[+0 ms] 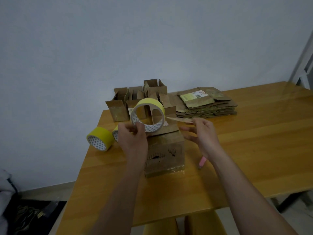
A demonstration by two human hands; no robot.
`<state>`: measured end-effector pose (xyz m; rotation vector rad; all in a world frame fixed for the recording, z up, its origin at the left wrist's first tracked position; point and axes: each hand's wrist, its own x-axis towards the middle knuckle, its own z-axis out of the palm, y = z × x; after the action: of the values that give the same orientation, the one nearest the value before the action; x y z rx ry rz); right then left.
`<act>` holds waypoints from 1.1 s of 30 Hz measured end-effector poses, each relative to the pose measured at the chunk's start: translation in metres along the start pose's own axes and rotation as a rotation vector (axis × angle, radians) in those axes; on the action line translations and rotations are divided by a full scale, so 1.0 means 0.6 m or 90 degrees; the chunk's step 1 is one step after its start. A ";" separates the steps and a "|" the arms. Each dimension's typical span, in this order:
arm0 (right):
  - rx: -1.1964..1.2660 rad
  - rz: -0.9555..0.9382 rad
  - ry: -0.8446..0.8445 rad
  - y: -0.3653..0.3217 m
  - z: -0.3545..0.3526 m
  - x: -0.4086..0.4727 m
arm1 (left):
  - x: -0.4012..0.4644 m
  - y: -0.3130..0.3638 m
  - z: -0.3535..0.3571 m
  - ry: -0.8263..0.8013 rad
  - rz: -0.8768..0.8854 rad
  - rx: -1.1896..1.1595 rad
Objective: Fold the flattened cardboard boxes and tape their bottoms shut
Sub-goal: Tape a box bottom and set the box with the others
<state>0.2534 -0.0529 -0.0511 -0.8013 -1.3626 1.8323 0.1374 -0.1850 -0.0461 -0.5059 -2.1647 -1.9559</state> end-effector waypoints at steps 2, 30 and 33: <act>0.021 0.024 0.011 -0.006 -0.004 0.001 | -0.003 -0.001 -0.002 0.019 0.024 0.011; -0.360 -0.085 0.014 0.040 0.010 0.008 | 0.006 -0.009 0.010 0.033 0.140 0.141; -0.364 -0.055 -0.013 0.054 0.010 0.010 | 0.006 -0.013 0.010 0.036 0.139 0.145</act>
<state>0.2394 -0.0573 -0.0814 -0.9866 -1.9371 1.3936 0.1320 -0.1792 -0.0530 -0.6108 -2.1595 -1.5698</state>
